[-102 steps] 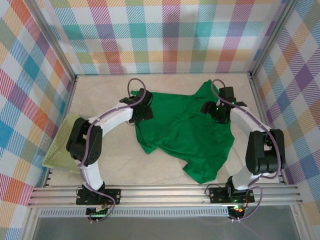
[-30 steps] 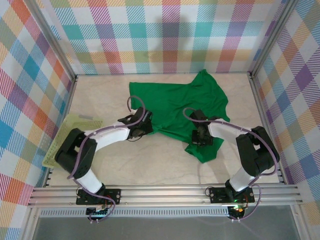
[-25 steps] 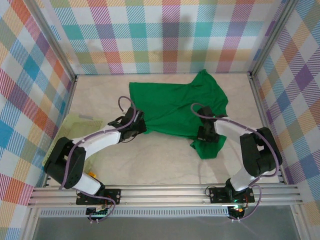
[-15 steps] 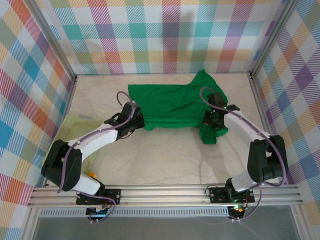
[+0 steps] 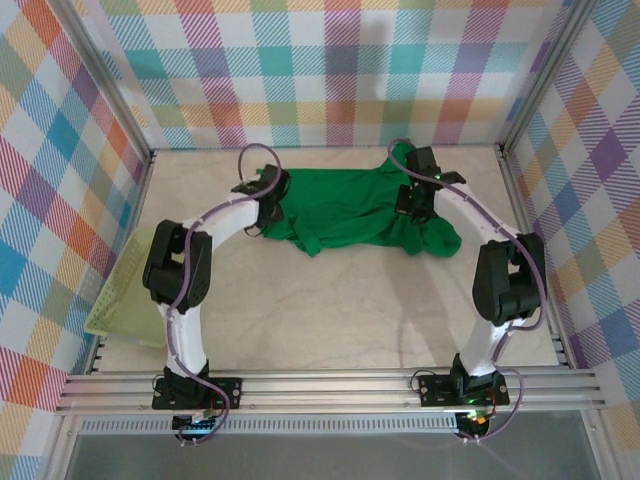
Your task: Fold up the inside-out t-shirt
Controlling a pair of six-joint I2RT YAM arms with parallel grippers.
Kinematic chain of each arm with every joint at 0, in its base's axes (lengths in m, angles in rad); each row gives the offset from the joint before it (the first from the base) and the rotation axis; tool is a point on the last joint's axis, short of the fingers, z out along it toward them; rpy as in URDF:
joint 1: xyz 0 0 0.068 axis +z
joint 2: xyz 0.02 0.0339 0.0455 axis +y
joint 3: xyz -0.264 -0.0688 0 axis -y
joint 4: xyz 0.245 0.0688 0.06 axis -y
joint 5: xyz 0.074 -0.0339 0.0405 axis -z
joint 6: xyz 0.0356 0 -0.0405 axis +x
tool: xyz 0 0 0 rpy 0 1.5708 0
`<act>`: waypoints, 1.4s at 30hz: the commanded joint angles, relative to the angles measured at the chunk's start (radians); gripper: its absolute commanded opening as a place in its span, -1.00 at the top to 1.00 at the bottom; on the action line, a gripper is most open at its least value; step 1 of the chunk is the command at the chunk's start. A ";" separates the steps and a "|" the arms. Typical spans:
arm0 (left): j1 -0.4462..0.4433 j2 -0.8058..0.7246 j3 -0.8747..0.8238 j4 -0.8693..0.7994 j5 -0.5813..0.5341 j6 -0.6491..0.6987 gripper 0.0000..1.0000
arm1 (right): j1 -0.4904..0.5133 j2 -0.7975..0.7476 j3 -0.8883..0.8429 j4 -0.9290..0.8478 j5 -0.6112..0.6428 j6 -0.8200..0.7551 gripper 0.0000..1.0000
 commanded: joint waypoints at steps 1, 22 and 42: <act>-0.121 -0.164 -0.075 -0.044 0.020 -0.091 -0.27 | -0.005 -0.007 0.044 -0.025 -0.028 -0.025 1.00; -0.202 0.135 0.064 -0.131 -0.038 -0.133 0.31 | -0.054 -0.081 0.001 -0.053 0.083 0.033 1.00; -0.212 -0.221 -0.231 0.101 0.052 -0.050 0.34 | -0.062 -0.191 -0.048 0.016 -0.041 0.024 1.00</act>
